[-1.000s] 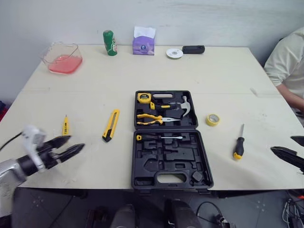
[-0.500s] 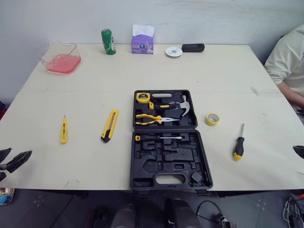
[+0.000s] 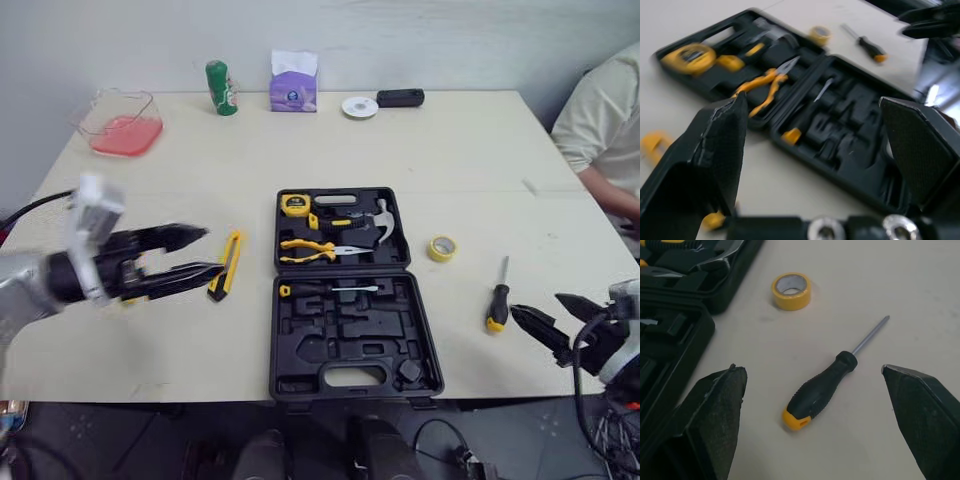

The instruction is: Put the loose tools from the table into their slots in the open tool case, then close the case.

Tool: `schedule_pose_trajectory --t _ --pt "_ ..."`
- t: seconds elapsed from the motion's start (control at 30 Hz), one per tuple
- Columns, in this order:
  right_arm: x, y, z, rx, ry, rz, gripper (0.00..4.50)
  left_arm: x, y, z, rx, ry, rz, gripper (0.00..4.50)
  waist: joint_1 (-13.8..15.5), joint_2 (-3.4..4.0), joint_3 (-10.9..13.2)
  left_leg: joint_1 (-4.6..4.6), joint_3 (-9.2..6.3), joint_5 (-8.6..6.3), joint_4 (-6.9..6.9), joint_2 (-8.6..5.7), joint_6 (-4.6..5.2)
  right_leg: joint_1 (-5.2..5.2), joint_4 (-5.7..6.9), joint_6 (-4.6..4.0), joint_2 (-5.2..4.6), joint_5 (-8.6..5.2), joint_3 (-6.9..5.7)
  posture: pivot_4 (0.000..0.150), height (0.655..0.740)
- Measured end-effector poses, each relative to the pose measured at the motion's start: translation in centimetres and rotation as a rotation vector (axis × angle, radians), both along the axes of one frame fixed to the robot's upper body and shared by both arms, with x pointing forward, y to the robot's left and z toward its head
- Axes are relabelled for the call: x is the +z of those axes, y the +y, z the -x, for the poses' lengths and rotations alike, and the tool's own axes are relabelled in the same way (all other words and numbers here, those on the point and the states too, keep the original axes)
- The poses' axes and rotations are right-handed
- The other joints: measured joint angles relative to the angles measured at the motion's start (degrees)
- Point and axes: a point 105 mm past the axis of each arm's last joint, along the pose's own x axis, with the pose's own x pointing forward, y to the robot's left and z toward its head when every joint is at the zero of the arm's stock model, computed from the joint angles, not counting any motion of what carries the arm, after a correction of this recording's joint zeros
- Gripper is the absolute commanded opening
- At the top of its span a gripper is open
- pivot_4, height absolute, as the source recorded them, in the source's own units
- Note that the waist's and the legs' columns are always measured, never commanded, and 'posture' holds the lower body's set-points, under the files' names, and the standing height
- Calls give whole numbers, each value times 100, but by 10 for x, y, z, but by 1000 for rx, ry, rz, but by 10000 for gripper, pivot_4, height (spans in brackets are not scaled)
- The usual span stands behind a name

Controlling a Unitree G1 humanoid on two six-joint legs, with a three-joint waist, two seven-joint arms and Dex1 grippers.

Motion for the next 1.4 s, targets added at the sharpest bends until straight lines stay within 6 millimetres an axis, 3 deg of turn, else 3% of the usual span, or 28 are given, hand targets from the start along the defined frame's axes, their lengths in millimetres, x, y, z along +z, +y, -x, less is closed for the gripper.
schedule_pose_trajectory --t 0.07,0.17,0.33,0.57,0.67,0.83,0.97,1.07,1.2,1.3,1.4 --pt "-9 7 -8 -106 3 -50 45000 12 -30 3 -156 -52 1 44199 6 2 -2 0 5 4 5 -7 -2 -1 5 3 1 2 5 1500 7400" --pt "-22 6 -15 -251 32 -81 45000 15 -57 7 -316 -70 9 44199 -7 18 -2 -5 21 13 5 -10 4 -10 2 5 11 2 18 1500 7400" --pt "-39 5 -25 -358 73 -40 45000 14 -80 -2 -421 -59 53 44199 -36 16 0 -10 29 15 13 -1 5 -18 1 10 44 4 34 1500 7400" --pt "-51 9 -32 -399 84 -18 45000 9 -94 2 -520 -77 40 44199 -99 15 0 -10 26 15 13 7 4 -18 2 11 79 5 55 1500 7400" --pt "-57 13 -35 -405 94 -18 36523 4 -100 1 -541 -70 48 45000 -116 16 0 -11 26 15 13 7 5 -19 3 12 79 5 57 1500 7400" --pt "-56 18 -36 -387 82 -9 10604 2 -106 -3 -547 -63 70 45000 -121 15 0 -14 25 15 12 11 4 -22 2 13 77 5 57 1500 7400" --pt "-53 20 -33 -368 67 0 10447 4 -107 -7 -533 -79 65 45000 -121 16 0 -13 25 15 13 10 5 -21 4 13 78 5 58 1500 7400" --pt "-27 29 -36 -275 -17 32 10447 2 -103 -10 -510 -77 45 45000 -137 16 0 -13 26 15 14 10 5 -23 5 14 79 6 61 1500 7400" --pt "18 59 -38 40 -129 87 10447 -15 -84 -15 -432 -42 -14 45000 -141 19 5 -3 3 11 7 14 0 -23 3 15 89 6 75 1500 7400" --pt "26 80 -33 285 -88 101 10447 -28 -67 -15 -367 -12 -61 45000 -128 16 12 -6 1 10 10 12 2 -24 3 13 84 5 74 1500 7400" --pt "36 104 -22 678 19 232 10447 -48 -36 -9 -257 28 -152 45000 -176 21 22 4 4 -11 10 3 39 -21 -3 20 79 10 93 1500 7400"
